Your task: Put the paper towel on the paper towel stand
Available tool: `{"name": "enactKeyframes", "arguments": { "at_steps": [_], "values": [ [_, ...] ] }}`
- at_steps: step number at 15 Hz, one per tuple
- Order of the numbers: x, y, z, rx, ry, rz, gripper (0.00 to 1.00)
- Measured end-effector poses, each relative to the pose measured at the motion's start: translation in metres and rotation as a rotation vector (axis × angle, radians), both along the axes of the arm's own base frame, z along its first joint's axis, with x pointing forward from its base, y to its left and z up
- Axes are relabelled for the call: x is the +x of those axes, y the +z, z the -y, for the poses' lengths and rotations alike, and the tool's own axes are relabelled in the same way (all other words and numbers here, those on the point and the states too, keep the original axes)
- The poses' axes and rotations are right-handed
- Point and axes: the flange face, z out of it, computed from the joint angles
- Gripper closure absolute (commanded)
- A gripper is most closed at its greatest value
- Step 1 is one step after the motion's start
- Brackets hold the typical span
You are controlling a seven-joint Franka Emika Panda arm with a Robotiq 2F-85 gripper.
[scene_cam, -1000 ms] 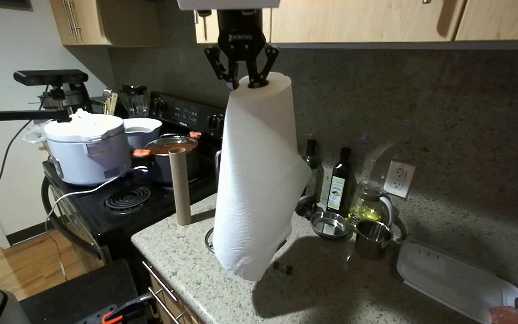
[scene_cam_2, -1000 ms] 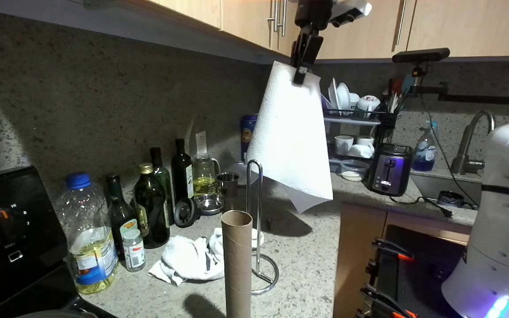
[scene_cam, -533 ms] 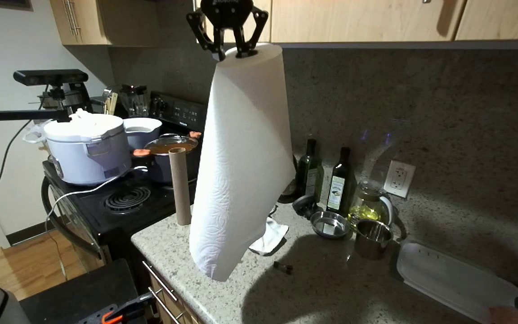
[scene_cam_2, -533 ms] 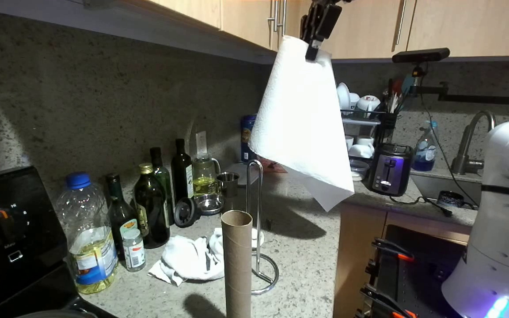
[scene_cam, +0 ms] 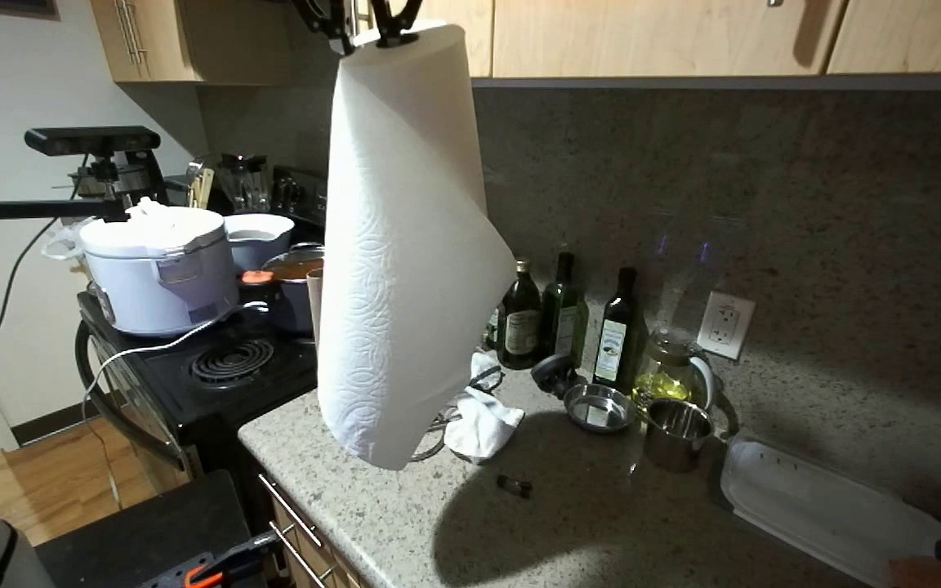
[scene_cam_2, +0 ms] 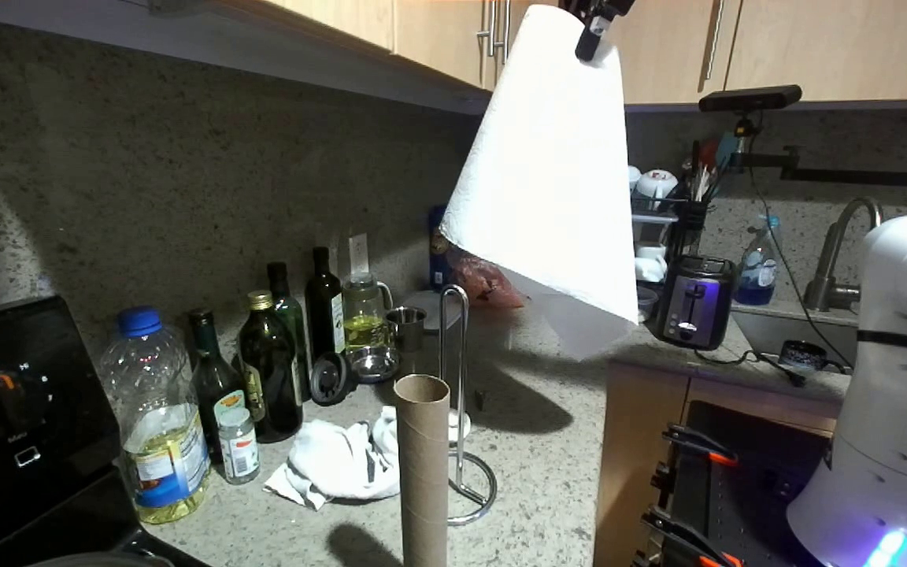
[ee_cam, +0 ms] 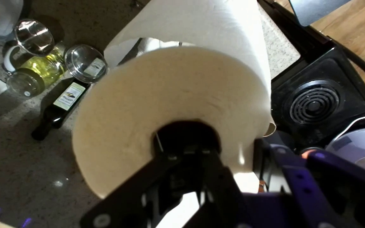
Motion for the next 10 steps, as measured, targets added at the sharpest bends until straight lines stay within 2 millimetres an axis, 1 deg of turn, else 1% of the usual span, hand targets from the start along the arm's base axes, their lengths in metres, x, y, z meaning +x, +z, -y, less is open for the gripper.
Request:
{"name": "enactKeyframes", "arguments": {
  "at_steps": [3,6,10],
  "values": [
    [-0.017,0.008,-0.008,0.016,0.034,-0.005,0.93],
    [-0.030,0.013,-0.016,0.026,0.071,-0.011,0.93],
    [-0.035,0.012,-0.030,0.023,0.135,-0.018,0.93]
  ]
}}
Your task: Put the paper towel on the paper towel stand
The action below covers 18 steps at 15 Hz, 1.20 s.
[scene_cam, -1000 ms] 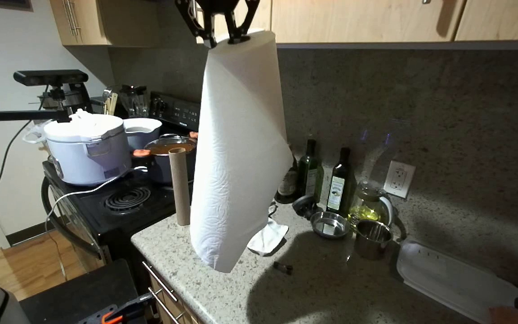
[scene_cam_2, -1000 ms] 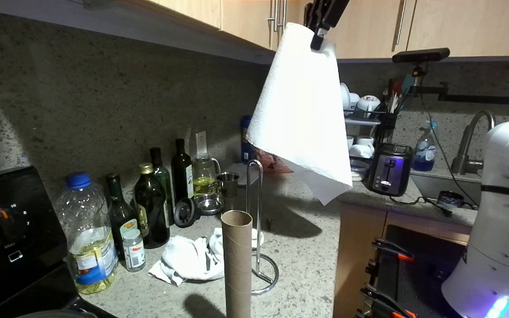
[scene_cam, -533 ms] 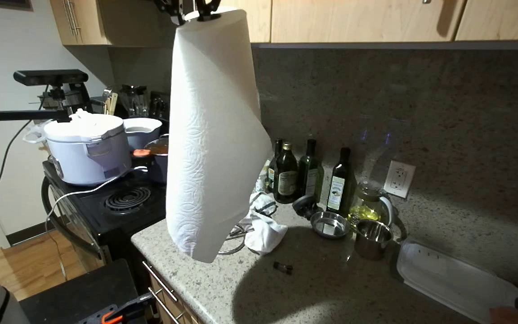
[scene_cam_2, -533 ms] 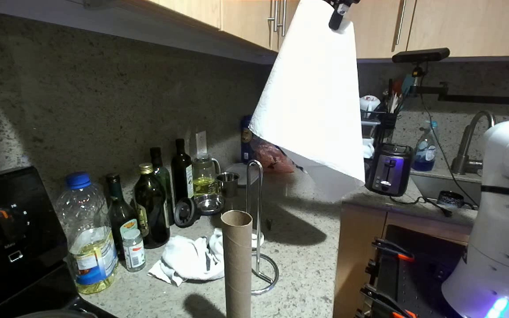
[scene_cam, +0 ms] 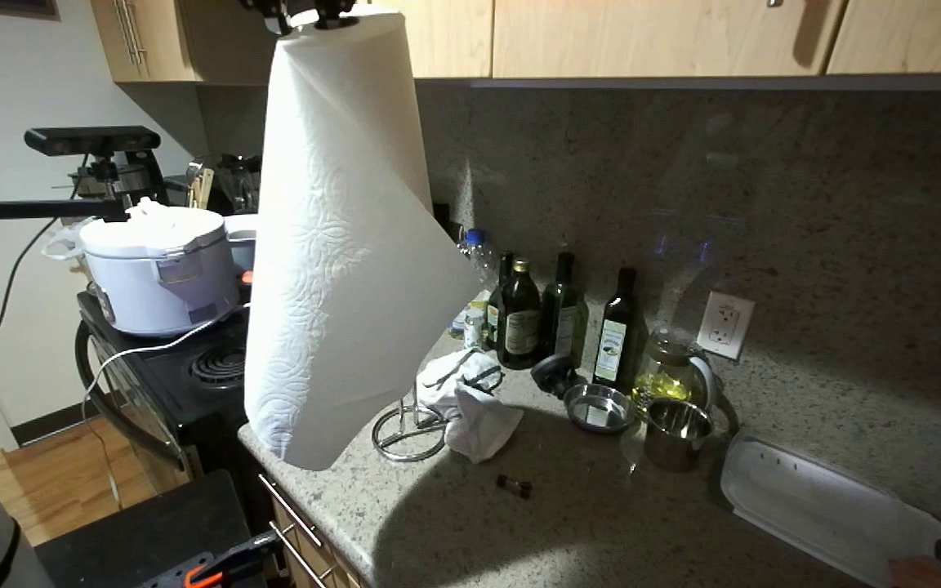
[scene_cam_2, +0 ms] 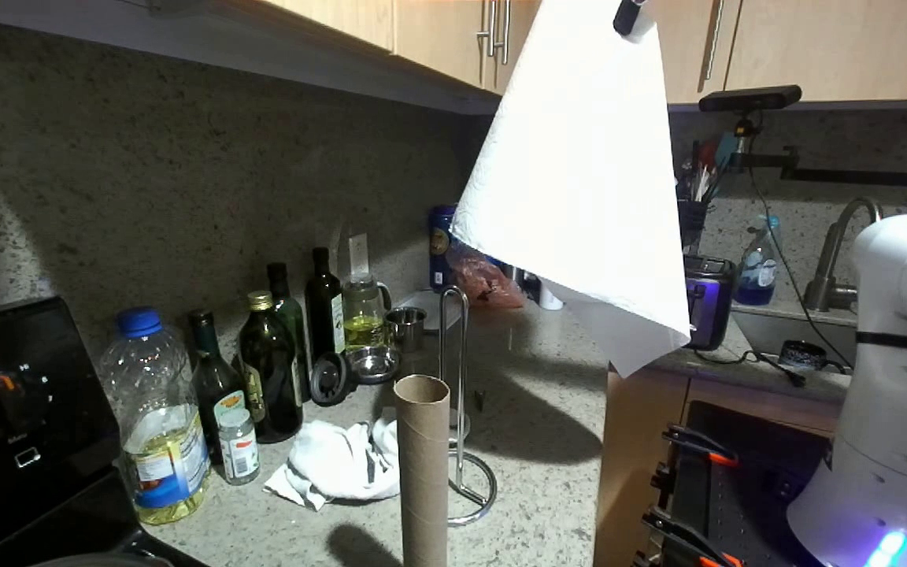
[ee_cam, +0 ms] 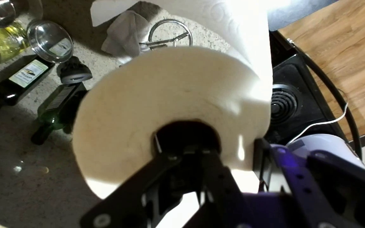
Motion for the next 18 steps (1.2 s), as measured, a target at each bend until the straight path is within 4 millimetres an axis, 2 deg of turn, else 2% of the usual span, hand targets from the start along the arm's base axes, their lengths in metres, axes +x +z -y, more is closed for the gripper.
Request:
{"name": "enactKeyframes", "arguments": {
  "at_steps": [6,12,18],
  "values": [
    [0.013,-0.015,-0.021,0.005,0.090,-0.040,0.93],
    [0.039,-0.037,-0.040,-0.021,0.129,-0.098,0.93],
    [0.059,-0.035,-0.052,-0.034,0.138,-0.109,0.93]
  ]
}}
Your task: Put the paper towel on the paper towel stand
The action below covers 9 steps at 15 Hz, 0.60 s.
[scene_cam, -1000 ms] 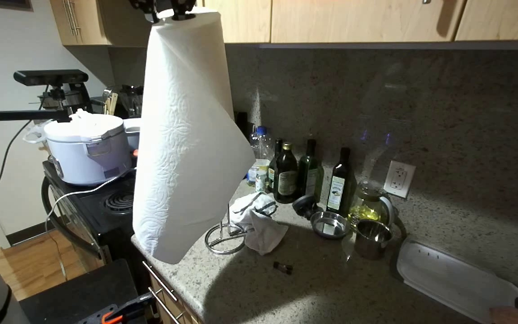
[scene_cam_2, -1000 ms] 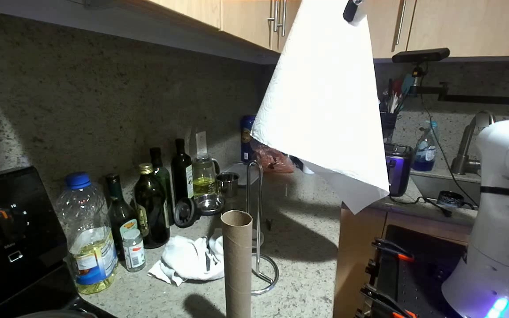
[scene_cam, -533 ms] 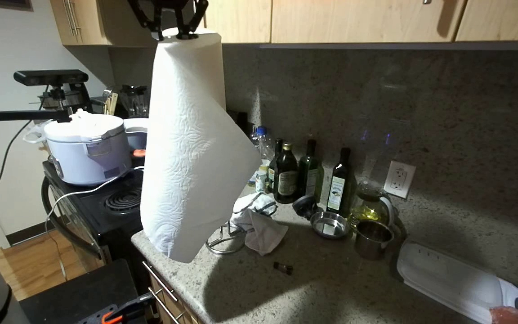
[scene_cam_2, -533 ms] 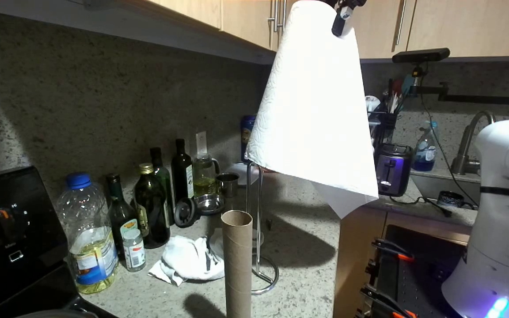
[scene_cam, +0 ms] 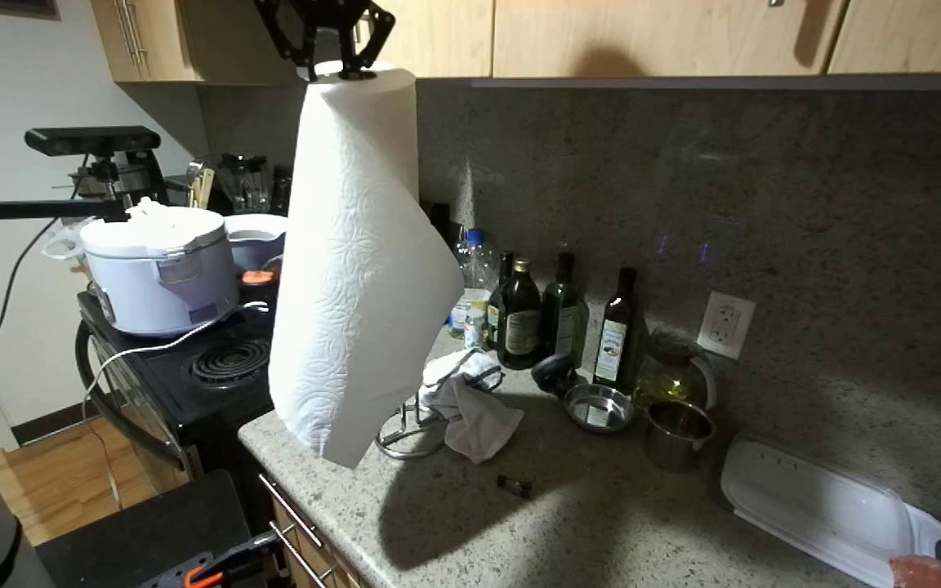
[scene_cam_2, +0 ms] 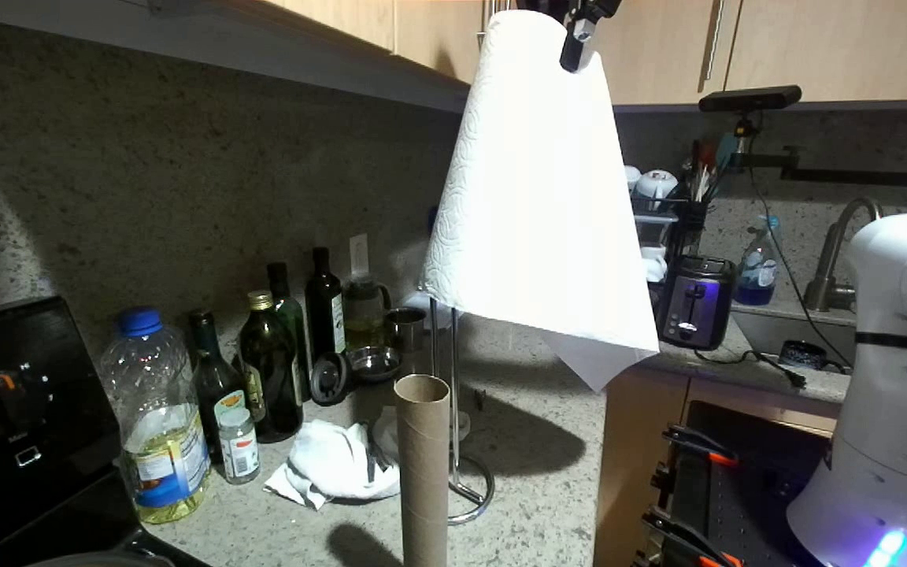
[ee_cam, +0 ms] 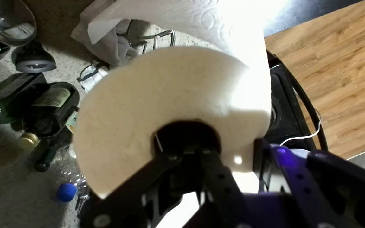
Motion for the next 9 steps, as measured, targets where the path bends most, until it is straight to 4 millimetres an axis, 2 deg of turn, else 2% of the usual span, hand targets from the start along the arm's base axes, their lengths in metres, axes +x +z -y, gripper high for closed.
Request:
{"name": "enactKeyframes", "arguments": {
  "at_steps": [9],
  "values": [
    [0.0101,0.0086,-0.0038,-0.004,0.001,0.005,0.93]
  ]
}}
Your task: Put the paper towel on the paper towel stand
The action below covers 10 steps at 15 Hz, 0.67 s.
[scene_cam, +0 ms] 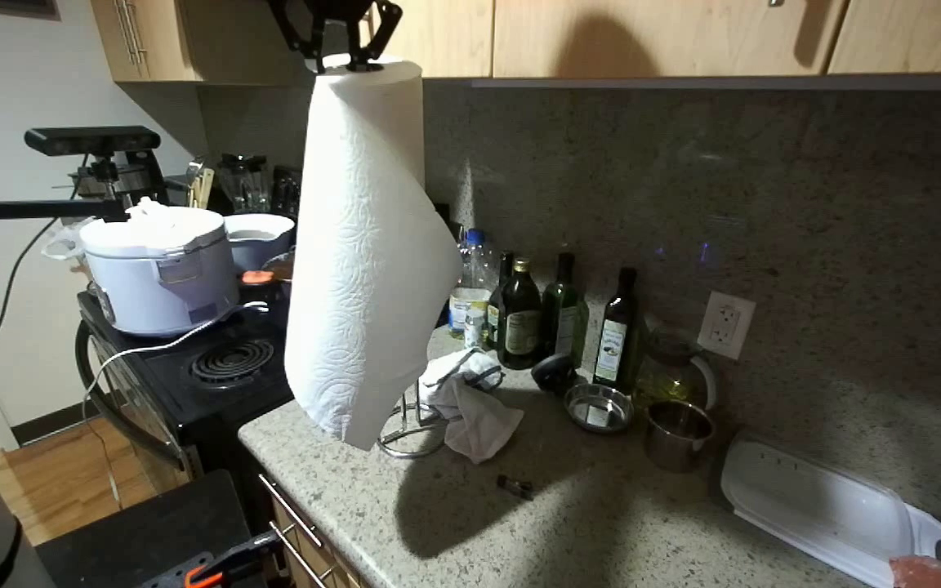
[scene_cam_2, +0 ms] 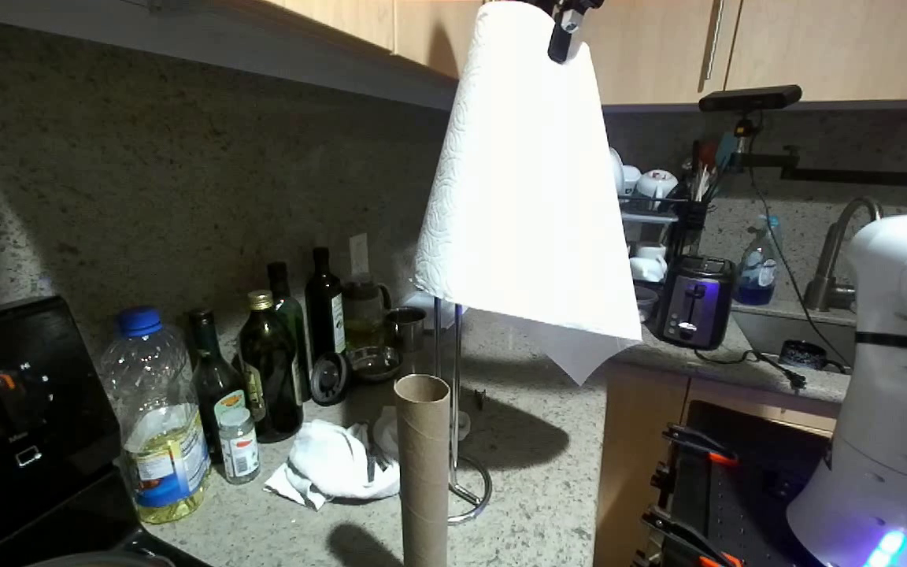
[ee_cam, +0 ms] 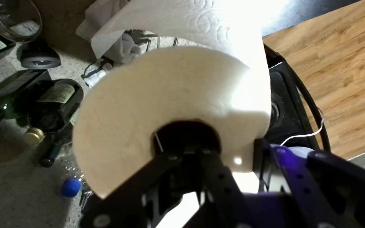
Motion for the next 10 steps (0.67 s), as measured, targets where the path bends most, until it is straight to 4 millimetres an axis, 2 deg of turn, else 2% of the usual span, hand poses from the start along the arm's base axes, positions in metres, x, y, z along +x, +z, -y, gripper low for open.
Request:
{"name": "enactKeyframes", "arguments": {
  "at_steps": [5,10],
  "values": [
    [0.001,0.005,-0.001,-0.005,-0.003,0.013,0.93],
    [0.016,-0.005,0.003,-0.017,-0.023,-0.013,0.93]
  ]
}}
